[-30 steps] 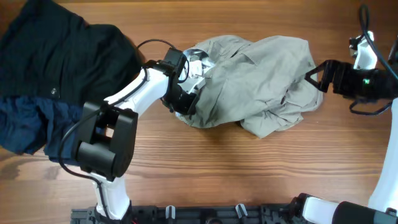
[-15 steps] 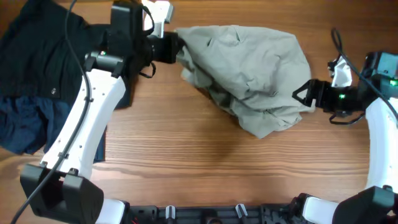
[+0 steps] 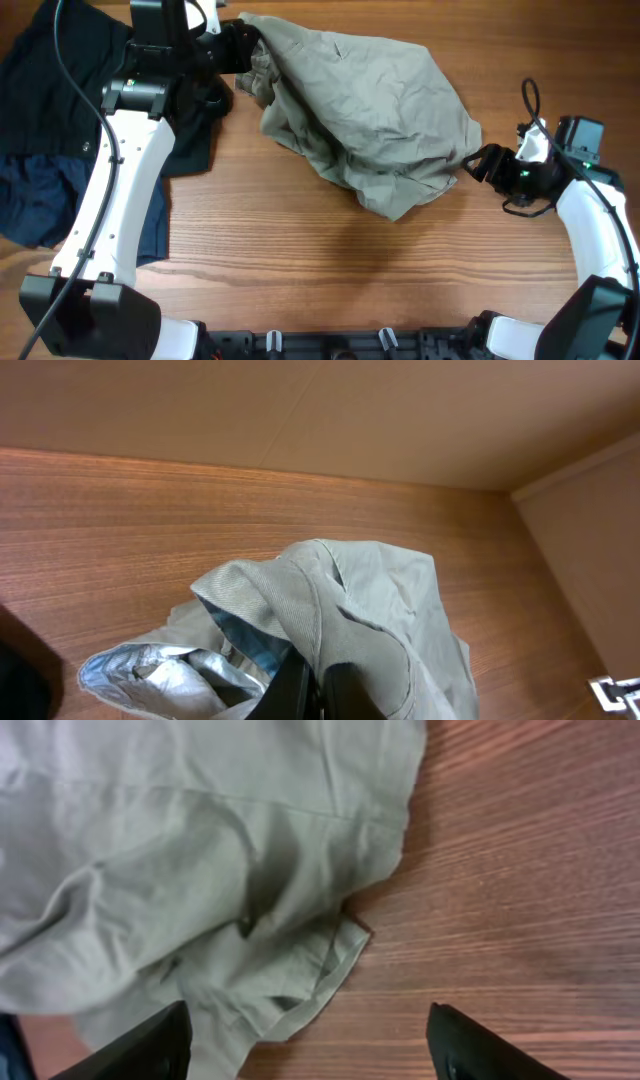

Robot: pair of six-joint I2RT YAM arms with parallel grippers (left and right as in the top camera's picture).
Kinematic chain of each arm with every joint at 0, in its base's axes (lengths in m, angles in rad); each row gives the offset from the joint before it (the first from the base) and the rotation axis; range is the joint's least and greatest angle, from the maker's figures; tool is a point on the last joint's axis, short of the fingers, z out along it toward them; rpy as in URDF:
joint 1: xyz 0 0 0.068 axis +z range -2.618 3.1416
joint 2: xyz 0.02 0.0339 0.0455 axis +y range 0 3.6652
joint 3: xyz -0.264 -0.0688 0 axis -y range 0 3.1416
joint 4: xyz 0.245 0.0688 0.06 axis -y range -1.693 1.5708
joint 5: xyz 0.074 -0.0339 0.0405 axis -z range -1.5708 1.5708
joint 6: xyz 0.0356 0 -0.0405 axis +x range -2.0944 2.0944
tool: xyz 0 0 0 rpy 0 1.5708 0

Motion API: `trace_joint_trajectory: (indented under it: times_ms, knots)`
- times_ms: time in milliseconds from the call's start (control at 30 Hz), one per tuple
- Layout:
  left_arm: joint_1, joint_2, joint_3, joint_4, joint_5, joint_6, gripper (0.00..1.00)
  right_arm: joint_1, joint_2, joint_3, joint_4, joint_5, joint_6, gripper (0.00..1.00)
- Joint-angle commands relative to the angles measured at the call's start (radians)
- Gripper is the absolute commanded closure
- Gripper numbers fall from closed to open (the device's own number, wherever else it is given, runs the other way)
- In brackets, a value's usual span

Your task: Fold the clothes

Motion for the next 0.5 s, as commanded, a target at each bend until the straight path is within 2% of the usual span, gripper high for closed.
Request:
trace_joint_trajectory:
  times_ms: [0, 167, 333, 433, 467]
  knots:
    - [0.007, -0.033, 0.032, 0.010, -0.009, -0.024, 0.96, 0.038, 0.016, -0.066, 0.088, 0.045, 0.133, 0.27]
    - [0.007, -0.033, 0.032, -0.008, -0.009, -0.024, 0.96, 0.121, 0.041, -0.175, 0.324, 0.120, 0.275, 0.32]
    - [0.007, -0.033, 0.032, -0.040, -0.010, -0.024, 0.96, 0.163, 0.100, -0.175, 0.462, 0.172, 0.301, 0.35]
    - [0.007, -0.033, 0.032, -0.061, -0.017, -0.024, 0.96, 0.163, 0.153, -0.175, 0.513, 0.171, 0.303, 0.47]
    - [0.007, -0.033, 0.032, -0.068, -0.029, -0.024, 0.96, 0.163, 0.169, -0.175, 0.518, 0.171, 0.303, 0.61]
